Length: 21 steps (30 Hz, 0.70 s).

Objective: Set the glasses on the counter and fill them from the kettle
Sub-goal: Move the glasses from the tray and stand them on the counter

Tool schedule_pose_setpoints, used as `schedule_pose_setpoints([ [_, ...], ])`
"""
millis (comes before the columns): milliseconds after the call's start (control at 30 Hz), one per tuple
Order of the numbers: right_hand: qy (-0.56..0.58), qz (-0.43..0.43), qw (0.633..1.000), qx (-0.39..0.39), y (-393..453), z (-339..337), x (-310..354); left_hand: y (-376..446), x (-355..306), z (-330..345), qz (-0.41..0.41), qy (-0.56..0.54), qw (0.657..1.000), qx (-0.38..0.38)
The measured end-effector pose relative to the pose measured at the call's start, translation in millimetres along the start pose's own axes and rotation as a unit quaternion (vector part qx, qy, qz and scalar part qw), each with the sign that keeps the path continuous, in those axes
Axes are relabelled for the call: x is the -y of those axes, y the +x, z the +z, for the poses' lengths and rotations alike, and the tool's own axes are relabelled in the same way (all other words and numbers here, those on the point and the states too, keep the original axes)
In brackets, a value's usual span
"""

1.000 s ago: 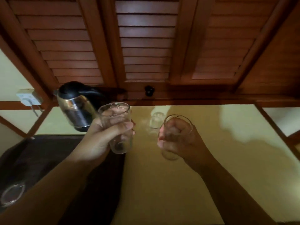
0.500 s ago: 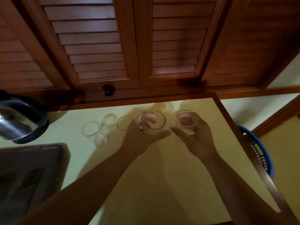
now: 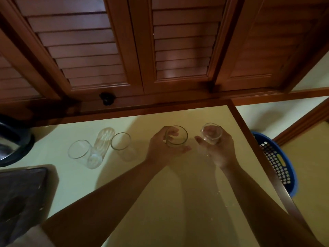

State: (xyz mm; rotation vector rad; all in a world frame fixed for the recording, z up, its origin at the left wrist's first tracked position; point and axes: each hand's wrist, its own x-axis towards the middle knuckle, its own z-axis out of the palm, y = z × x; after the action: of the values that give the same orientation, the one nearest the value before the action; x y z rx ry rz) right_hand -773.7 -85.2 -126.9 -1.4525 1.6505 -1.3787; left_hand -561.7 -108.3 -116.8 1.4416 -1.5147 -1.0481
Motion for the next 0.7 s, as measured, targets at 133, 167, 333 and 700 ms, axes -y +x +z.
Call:
schedule_pose_setpoints([
  [133, 0.018, -0.001, 0.999, 0.028, -5.4, -5.2, -5.7, -3.1, -1.6, 0.7, -0.007, -0.026, 0.999, 0.017],
  [167, 0.027, 0.014, 0.999, 0.044, -5.4, -6.4, -2.9, -4.2, -2.9, -2.0, -0.011, -0.032, 0.999, 0.025],
  [333, -0.065, 0.035, 0.996, 0.047, -7.7, -18.4, 32.1, -31.2, -28.2, -43.7, -0.02, -0.019, 0.997, 0.07],
  [700, -0.135, -0.193, 0.967, 0.102, -33.8, 38.6, 137.0, -93.6, -57.8, -208.1, 0.077, 0.234, 0.964, -0.103],
])
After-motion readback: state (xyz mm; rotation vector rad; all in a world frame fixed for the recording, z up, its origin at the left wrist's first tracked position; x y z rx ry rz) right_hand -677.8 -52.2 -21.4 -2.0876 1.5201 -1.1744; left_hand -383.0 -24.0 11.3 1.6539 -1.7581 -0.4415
